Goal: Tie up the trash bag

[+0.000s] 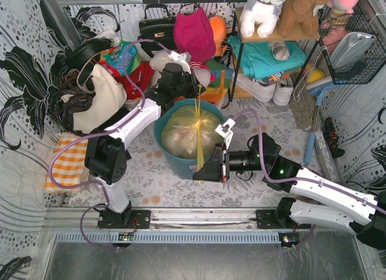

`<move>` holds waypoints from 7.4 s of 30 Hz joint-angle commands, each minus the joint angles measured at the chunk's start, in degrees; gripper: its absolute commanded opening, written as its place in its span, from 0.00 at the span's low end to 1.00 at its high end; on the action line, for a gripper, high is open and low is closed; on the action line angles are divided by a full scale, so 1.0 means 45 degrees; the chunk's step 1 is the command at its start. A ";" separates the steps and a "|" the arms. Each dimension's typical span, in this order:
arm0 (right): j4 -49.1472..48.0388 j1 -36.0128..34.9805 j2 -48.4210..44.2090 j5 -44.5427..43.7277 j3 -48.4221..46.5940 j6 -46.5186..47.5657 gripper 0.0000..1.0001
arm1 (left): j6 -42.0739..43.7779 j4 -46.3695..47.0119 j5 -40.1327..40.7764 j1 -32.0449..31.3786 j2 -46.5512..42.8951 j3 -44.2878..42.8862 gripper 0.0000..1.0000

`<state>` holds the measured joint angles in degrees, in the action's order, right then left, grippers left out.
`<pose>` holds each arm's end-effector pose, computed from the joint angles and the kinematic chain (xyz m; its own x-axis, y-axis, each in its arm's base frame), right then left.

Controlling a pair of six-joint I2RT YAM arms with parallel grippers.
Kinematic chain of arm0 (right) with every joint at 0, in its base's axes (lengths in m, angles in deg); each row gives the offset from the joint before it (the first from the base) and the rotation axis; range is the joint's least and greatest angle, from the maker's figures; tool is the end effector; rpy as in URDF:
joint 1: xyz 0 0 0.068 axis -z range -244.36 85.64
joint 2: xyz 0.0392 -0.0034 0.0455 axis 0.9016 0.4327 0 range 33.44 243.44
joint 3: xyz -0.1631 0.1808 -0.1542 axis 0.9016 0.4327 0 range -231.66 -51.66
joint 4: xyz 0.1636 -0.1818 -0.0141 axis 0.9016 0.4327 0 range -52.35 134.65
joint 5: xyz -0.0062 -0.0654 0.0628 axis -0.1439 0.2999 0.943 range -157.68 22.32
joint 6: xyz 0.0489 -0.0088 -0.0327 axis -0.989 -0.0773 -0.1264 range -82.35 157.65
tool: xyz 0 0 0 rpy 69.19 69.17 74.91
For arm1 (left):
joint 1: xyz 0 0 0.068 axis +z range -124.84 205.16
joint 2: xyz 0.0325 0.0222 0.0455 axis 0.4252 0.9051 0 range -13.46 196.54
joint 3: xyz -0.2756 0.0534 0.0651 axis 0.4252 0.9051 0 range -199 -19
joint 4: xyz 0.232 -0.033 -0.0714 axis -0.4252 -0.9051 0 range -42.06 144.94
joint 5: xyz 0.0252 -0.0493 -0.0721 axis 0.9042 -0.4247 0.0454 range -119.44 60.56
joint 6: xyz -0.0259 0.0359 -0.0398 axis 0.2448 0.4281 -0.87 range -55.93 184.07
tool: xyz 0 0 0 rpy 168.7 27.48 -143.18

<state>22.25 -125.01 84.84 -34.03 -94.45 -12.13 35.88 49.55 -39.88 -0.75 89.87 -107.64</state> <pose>0.0715 0.1763 0.3706 -0.7225 0.0120 -0.6912 -0.6870 -0.1248 0.7159 0.3828 -0.1948 0.3460 -0.5475 -0.2505 -0.7984 0.3679 0.7849 -0.4986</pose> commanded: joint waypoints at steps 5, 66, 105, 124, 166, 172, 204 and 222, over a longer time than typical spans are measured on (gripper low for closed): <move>0.1144 -0.1790 -0.0342 0.5782 -0.2710 -0.0357 0.00 | 0.0721 0.1353 0.3238 0.2475 0.0683 -0.1621 0.00; 0.3066 0.0938 0.6509 -0.5639 -1.2772 0.8439 0.18 | -0.1731 0.6964 -0.6421 0.2553 -0.5329 0.2352 0.51; 1.3822 0.3631 0.5520 -1.1969 -1.5037 0.8168 0.83 | 0.6713 -0.9635 -0.3386 0.3220 -0.8129 -0.0829 0.98; 0.5802 1.0832 0.2540 -1.4224 -0.3225 0.9075 0.97 | 0.3103 0.2238 0.9460 0.3210 -1.1039 0.9025 0.98; -1.3662 1.2851 0.8213 -1.0524 0.7164 1.1667 0.97 | 0.5672 1.3297 0.7919 0.4195 -0.7753 1.6303 0.98; -1.3692 1.2851 0.8228 -1.0524 0.7176 1.1683 0.97 | 0.4752 1.3005 0.6198 0.4310 -0.7411 1.5932 0.98; -1.3635 1.2848 0.8235 -1.0499 0.7158 1.1661 0.97 | 0.5174 1.6671 0.4504 0.4762 -0.4264 1.7030 0.98; -1.3638 1.2851 0.8227 -1.0487 0.7158 1.1656 0.97 | 0.5190 1.6705 0.4497 0.4762 -0.4264 1.7051 0.98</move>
<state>-36.59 -67.39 121.78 -81.94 -61.66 40.13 59.42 121.28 -20.38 20.36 70.66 -30.36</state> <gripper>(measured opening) 0.971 0.977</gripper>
